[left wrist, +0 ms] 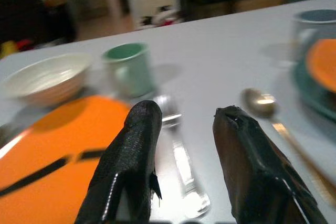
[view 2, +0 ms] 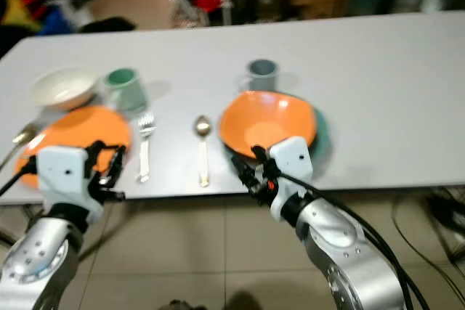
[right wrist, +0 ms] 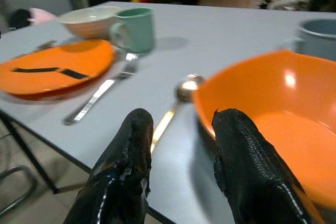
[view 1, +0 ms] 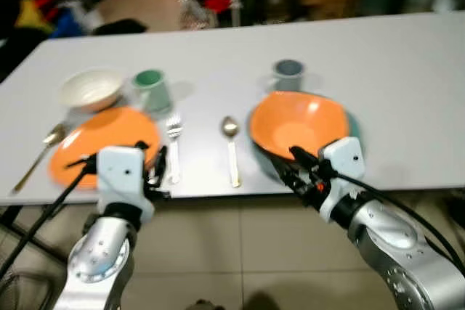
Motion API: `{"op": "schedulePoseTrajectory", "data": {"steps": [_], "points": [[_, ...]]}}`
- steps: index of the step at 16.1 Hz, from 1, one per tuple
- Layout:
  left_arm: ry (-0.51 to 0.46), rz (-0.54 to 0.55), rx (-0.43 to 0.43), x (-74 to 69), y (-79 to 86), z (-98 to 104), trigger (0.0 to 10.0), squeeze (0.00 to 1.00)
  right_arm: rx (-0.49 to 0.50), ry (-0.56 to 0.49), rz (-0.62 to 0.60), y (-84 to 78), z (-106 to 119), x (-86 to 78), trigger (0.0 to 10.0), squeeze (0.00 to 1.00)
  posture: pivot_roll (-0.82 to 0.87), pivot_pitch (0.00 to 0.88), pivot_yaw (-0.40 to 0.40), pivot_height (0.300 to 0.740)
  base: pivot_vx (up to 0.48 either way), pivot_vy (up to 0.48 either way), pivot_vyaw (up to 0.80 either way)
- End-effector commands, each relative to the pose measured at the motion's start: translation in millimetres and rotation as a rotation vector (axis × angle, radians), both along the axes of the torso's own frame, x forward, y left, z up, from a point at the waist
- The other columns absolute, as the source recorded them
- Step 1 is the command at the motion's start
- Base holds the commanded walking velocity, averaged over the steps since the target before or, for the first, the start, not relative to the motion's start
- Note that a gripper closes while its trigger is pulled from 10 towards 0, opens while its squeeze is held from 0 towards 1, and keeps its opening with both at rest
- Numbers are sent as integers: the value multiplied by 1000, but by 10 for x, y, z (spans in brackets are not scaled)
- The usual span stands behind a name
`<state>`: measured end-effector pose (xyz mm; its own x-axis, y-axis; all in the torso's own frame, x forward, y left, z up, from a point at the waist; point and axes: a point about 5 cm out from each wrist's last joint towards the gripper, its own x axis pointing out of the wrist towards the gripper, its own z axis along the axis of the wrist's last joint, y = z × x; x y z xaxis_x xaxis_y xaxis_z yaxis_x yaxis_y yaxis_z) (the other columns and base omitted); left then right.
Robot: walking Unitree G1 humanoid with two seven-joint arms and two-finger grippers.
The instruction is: Setting the table
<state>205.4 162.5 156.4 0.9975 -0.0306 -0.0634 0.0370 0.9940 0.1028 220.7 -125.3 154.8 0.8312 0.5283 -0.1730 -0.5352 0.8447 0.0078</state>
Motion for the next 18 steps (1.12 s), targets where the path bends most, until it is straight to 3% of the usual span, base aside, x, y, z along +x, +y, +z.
{"op": "schedulePoseTrajectory", "data": {"steps": [1, 2, 3, 4, 5, 14, 18], "points": [[-20, 17, -6, -31, 30, 55, 10000, 0, 9, -3, 4, 5, -17, -9, 10000, 0, -86, 0, 108, 740, 0, 0, 800], [-3, 6, -24, -69, 25, 45, 10000, 204, 30, -5, -8, 1, -22, -10, 10000, 0, -81, 0, 109, 740, 0, 0, 800], [-7, 2, -24, -83, 22, 51, 10000, 988, 43, -6, -14, -2, -16, -8, 10000, 0, -81, 0, 109, 740, 0, 0, 800], [-24, -13, -31, -102, 7, 78, 10000, 1000, 66, -7, -24, -9, -3, -1, 10000, 933, -79, 0, 109, 740, 0, 0, 800], [-43, -31, -31, -113, -11, 104, 10000, 1000, 83, -12, -29, -15, 12, 4, 10000, 1000, -77, 0, 107, 740, 0, 0, 800], [-75, 25, -16, -110, 26, 166, 10000, 1000, 90, -90, -70, -86, 97, 79, 10000, 1000, -61, 0, 88, 740, 0, 0, 795], [-51, 34, 95, -210, 95, 67, 10000, 1000, 23, -45, -154, -210, -2, 150, 10000, 1000, -55, 0, 68, 740, 0, 0, 797]]}}
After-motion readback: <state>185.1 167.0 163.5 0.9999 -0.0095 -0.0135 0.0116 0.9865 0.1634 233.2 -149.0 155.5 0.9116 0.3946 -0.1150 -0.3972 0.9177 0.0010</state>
